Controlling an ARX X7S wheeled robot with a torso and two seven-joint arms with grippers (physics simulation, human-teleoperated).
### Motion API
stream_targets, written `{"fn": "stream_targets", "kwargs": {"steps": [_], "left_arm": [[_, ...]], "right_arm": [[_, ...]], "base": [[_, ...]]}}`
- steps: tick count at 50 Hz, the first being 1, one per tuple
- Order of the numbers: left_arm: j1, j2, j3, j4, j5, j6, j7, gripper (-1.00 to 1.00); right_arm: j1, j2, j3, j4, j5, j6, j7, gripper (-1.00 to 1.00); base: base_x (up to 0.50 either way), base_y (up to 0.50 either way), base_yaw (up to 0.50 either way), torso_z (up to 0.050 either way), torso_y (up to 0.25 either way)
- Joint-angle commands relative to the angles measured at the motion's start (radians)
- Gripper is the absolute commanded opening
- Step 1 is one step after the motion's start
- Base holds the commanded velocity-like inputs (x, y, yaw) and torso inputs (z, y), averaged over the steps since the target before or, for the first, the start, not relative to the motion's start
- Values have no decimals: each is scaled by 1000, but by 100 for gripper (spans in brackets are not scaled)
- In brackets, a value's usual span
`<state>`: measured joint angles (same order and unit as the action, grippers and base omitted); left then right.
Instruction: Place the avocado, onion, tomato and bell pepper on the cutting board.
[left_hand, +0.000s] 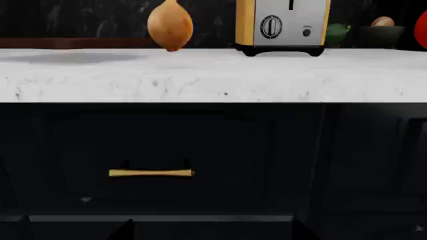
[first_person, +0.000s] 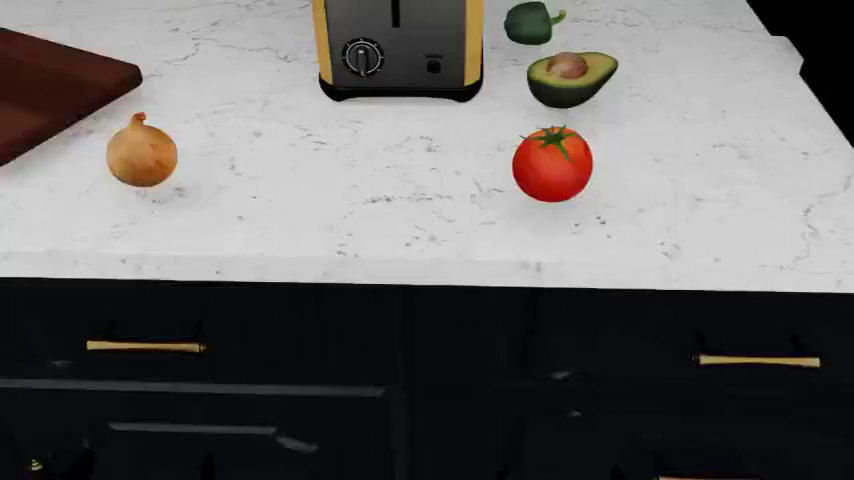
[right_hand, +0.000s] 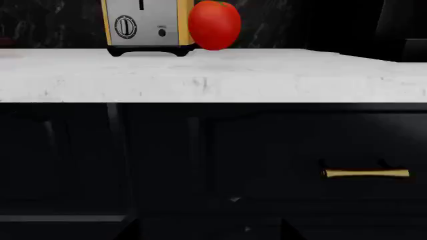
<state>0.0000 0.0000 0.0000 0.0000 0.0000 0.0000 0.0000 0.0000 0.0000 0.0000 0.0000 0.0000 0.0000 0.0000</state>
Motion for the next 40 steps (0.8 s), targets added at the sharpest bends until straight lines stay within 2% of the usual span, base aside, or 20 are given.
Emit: {"fn": "stream_targets", "kwargs": {"steps": [1, 17, 18, 19, 21, 22, 27, 30, 31, 40], "left_arm": [[0, -10, 11, 0, -10, 0, -11, 100], [7, -49, 65, 14, -14, 18, -80, 100], [-17, -20, 55, 90, -38, -107, 25, 100], [7, -23, 34, 21, 6, 10, -49, 100], [-39, -34, 18, 144, -86, -248, -19, 100], [-60, -51, 39, 201, -35, -279, -46, 100], [-153, -75, 29, 427, -85, -575, -33, 100], [-188, -90, 58, 490, -64, -632, -48, 100], [-225, -88, 53, 536, -81, -711, -46, 100], [-433, -107, 80, 584, -70, -963, -67, 100]], "right_arm": [[0, 9, -13, 0, 9, 0, 13, 100], [-2, 48, -53, -4, 66, -8, 55, 100], [-50, 52, 12, -240, 31, 133, -37, 100], [-6, 10, -7, -90, 29, 4, 10, 100], [-4, 29, 1, -131, 57, 109, 20, 100], [-1, 39, 12, -214, 65, 174, 32, 100], [25, 92, 24, -450, 62, 431, 59, 100], [56, 114, 52, -538, 81, 514, 63, 100], [79, 127, 53, -589, 80, 586, 67, 100], [319, 211, 40, -788, 112, 1083, 49, 100]], "base": [[0, 0, 0, 0, 0], [0, 0, 0, 0, 0], [0, 0, 0, 0, 0], [0, 0, 0, 0, 0], [0, 0, 0, 0, 0], [0, 0, 0, 0, 0], [0, 0, 0, 0, 0], [0, 0, 0, 0, 0], [0, 0, 0, 0, 0], [0, 0, 0, 0, 0]]}}
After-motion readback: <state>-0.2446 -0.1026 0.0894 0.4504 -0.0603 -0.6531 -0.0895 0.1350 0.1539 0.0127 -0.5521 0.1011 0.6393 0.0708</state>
